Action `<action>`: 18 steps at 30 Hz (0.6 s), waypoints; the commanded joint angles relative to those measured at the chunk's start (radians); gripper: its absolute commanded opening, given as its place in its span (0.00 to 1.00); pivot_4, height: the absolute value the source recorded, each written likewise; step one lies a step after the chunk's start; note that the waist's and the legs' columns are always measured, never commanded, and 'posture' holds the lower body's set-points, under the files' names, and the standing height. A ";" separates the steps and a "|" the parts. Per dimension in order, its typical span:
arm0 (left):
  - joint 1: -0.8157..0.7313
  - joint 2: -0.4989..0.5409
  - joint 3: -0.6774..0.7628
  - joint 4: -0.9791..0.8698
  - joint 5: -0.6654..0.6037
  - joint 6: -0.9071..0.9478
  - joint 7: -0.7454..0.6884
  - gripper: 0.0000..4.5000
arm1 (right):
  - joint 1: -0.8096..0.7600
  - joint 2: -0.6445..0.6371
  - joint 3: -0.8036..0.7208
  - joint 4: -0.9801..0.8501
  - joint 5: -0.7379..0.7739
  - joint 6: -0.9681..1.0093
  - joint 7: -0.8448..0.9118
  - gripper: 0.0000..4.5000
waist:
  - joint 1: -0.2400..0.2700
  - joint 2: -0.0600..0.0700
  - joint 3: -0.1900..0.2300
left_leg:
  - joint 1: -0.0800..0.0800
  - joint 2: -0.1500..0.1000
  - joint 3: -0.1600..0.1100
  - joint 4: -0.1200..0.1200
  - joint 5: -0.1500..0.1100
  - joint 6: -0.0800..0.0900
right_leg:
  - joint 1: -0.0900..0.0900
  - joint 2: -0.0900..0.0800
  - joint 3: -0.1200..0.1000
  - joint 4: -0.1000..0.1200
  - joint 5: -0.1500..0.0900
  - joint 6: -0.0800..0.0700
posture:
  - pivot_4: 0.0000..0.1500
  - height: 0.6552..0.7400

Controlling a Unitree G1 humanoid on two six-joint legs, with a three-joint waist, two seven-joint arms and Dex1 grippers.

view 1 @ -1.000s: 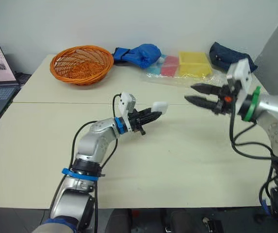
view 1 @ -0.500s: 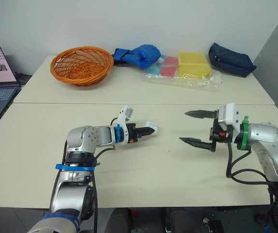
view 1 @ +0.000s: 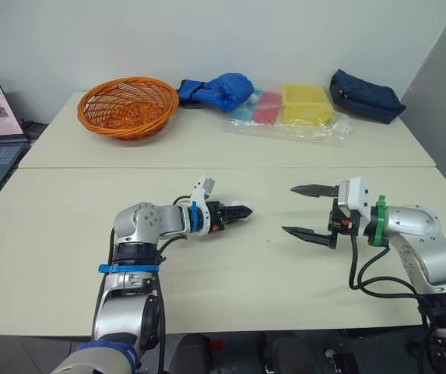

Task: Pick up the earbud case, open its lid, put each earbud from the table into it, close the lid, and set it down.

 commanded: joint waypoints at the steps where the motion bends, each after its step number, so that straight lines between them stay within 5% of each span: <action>1: 0.031 0.049 0.042 -0.038 0.020 0.028 0.044 0.98 | -0.015 -0.003 -0.008 0.004 -0.003 -0.024 0.006 1.00 | -0.003 0.000 0.000 | 0.000 0.000 0.000 0.000 0.000 0.000 | 0.000 0.000 0.000 0.000 0.000 0.000 | 1.00 1.00; 4: 0.083 0.182 0.040 -0.137 0.029 -0.029 -0.028 0.99 | -0.002 -0.016 -0.028 0.038 -0.015 -0.060 0.008 1.00 | -0.014 0.000 0.000 | 0.001 0.000 0.000 0.000 0.000 0.000 | 0.000 0.000 0.001 0.001 0.000 -0.001 | 1.00 1.00; 7: 0.161 0.400 -0.077 -0.176 0.144 -0.373 -0.284 0.99 | 0.006 -0.026 -0.059 0.077 -0.014 -0.076 -0.005 1.00 | -0.029 0.000 0.000 | 0.002 0.001 0.000 -0.003 0.000 -0.001 | -0.002 0.002 0.003 0.001 0.001 -0.002 | 1.00 1.00; 11: 0.232 0.546 -0.141 -0.194 0.265 -0.814 -0.558 0.99 | 0.008 -0.040 -0.090 0.083 0.002 -0.065 -0.014 1.00 | -0.006 0.000 0.000 | 0.000 0.001 0.002 -0.004 0.001 -0.002 | -0.002 -0.001 0.000 0.000 0.000 -0.004 | 1.00 1.00; 14: 0.314 0.625 -0.174 -0.175 0.407 -1.268 -0.702 0.99 | 0.020 -0.059 -0.111 0.074 0.012 -0.062 -0.008 1.00 | 0.009 0.000 0.000 | -0.001 0.001 0.003 -0.005 0.001 -0.003 | -0.002 -0.009 0.001 -0.003 -0.003 -0.012 | 1.00 1.00; 18: 0.324 0.603 -0.143 -0.079 0.418 -1.371 -0.677 0.99 | 0.021 -0.069 -0.120 0.082 0.015 -0.056 -0.005 1.00 | 0.024 -0.001 0.000 | -0.003 -0.001 0.005 -0.005 0.001 -0.002 | -0.002 -0.020 0.000 -0.005 -0.004 -0.013 | 1.00 1.00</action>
